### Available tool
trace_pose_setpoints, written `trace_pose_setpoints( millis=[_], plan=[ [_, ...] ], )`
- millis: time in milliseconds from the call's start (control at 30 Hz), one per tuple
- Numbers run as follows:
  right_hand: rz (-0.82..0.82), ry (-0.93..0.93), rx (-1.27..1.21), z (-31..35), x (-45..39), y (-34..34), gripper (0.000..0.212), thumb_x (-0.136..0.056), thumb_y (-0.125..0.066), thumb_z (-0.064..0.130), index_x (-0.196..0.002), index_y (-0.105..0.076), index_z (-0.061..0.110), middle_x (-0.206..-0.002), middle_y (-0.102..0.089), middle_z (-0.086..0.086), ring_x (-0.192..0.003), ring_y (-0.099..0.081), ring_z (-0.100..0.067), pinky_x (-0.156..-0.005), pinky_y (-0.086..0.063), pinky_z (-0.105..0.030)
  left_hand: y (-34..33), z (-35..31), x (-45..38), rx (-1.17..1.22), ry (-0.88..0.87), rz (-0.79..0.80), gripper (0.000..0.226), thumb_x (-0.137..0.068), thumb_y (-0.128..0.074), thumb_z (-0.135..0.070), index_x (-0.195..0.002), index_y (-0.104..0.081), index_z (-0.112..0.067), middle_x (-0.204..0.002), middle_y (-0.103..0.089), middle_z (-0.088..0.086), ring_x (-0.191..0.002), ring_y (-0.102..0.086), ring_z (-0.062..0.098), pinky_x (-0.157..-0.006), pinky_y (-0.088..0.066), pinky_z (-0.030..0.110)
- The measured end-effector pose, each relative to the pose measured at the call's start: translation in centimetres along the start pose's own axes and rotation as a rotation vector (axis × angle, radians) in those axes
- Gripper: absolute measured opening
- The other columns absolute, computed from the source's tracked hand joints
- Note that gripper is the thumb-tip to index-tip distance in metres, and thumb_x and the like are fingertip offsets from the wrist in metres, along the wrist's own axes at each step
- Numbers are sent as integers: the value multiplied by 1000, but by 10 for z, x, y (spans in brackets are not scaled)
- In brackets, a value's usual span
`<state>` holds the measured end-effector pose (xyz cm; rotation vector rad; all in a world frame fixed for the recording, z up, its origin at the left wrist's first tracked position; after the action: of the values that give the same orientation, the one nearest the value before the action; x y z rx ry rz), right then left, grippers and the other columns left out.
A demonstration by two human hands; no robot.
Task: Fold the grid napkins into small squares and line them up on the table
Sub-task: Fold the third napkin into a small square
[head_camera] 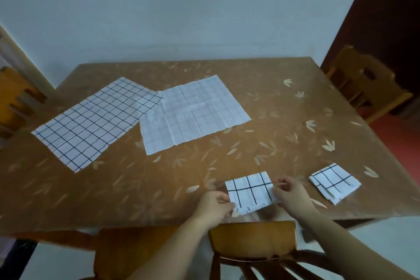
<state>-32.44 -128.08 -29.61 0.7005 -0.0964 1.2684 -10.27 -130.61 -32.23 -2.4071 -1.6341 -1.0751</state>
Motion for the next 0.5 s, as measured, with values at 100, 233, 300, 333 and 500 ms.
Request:
trace_pose_setpoints(
  millis=[100, 233, 300, 333, 500],
  plan=[
    [3, -9, 2, 1, -20, -11, 20, -87, -56, 6, -98, -58, 22, -91, -67, -5, -84, -64, -24, -71, -52, -38, 4, 3, -16, -37, 34, -7, 11, -86, -69, -13, -81, -67, -23, -81, -72, -4, -57, -61, 4, -60, -50, 18],
    [46, 5, 13, 3, -51, -28, 23, -86, -55, 3, -94, -59, 25, -92, -66, 1, -83, -60, -11, -67, -44, -29, 10, 8, -32, -89, 105, -52, 2, -85, -71, -14, -86, -72, -16, -89, -75, 5, -57, -60, 7, -67, -50, 23],
    [88, 2, 38, -4, -61, -39, 24, -84, -56, 3, -96, -62, 24, -93, -68, 3, -85, -62, -11, -70, -44, -28, 13, 12, -38, -136, 145, -67, 5, -86, -69, -15, -89, -73, -15, -85, -75, 4, -59, -61, 7, -66, -49, 23],
    [108, 4, 51, -7, -65, -45, 25, -84, -56, 3, -97, -63, 23, -94, -69, 4, -86, -63, -11, -70, -45, -27, 15, 15, -41, -152, 161, -80, 6, -86, -68, -15, -89, -73, -15, -82, -75, 4, -61, -61, 8, -65, -48, 22],
    [184, 27, 97, -8, -70, -64, 25, -86, -55, 5, -98, -64, 24, -93, -68, 11, -87, -63, -4, -64, -44, -16, 32, 28, -46, -183, 197, -128, 9, -88, -67, -18, -93, -74, -18, -76, -70, -4, -67, -64, 8, -59, -48, 20]
  ],
)
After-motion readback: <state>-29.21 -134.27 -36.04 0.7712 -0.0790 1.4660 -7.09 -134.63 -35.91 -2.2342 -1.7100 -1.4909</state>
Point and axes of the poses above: each hand's wrist, its own x-axis away from the middle knuckle, its own y-axis out of the back of the hand, z = x × y, the point moved 8 cm from there along -x, towards the middle knuckle
